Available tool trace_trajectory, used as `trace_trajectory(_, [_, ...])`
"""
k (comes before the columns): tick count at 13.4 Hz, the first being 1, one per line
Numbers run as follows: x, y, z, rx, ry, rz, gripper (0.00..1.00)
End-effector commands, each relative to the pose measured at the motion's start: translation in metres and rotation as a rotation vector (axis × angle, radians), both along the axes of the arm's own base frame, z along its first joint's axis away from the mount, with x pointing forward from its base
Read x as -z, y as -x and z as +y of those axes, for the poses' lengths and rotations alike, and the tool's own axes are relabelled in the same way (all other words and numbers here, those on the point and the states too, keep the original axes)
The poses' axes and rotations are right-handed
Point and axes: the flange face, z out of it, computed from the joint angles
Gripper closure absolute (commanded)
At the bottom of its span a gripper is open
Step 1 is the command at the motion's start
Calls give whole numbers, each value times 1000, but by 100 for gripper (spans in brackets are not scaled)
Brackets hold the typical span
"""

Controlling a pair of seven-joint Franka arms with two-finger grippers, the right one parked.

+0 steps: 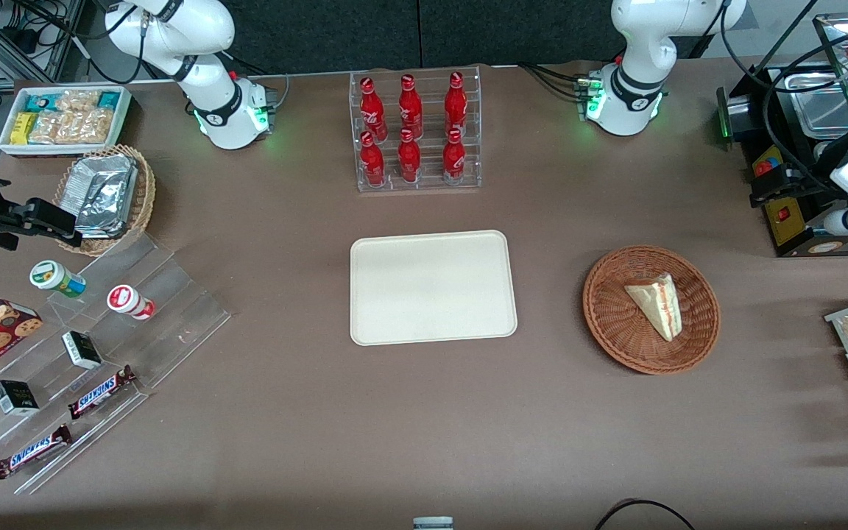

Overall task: Place sandwich from basket to tray
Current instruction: 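Move the left gripper over the wicker basket and lower toward the sandwich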

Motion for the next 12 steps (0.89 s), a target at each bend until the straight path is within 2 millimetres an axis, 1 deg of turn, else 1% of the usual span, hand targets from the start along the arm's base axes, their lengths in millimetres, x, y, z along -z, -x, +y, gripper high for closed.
trace_trajectory(1, [-6,1,-1,16,10,24,0])
trace_trajectory(2, [-4,0,-1,15,10,30,0])
trace_trajectory(4, [8,-3,-2,15,-4,47,0])
trace_trajectory(5, [22,-6,3,-9,-5,62,0])
trace_trajectory(6, [39,-9,5,-43,-12,55,0])
trace_trajectory(7, [66,-9,6,-79,-20,44,0])
trace_trajectory(9, [114,-12,5,-177,-38,30,0])
trace_trajectory(10, [134,-16,4,-210,-40,-10,0])
trace_trajectory(12, [176,-14,2,-299,-39,-75,0])
